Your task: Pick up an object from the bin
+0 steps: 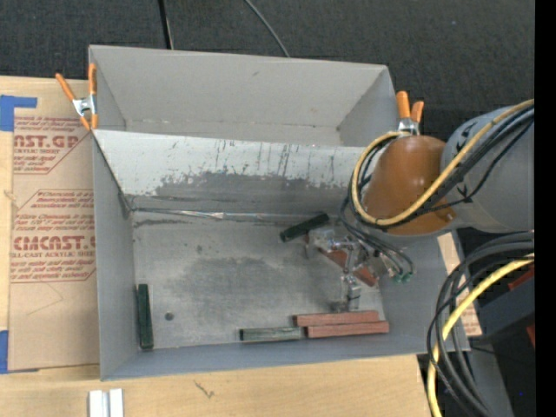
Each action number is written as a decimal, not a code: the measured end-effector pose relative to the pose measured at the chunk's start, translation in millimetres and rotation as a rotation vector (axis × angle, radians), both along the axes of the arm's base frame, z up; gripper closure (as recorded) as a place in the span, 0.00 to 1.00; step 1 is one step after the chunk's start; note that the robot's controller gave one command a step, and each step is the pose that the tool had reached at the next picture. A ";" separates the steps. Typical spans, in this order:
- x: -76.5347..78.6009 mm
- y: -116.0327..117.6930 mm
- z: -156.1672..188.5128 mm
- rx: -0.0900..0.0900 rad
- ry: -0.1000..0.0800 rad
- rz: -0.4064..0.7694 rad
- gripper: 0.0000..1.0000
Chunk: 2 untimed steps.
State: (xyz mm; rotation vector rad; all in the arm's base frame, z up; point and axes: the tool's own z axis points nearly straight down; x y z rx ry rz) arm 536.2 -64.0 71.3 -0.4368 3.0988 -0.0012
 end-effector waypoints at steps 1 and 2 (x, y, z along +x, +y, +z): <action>-0.1 0.1 0.0 0.000 0.001 0.001 0.00; 23.0 -28.4 15.1 0.003 0.016 0.089 0.00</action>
Offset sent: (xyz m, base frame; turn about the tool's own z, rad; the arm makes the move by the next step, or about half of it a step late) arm 0.0413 -0.0570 0.0292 -0.1322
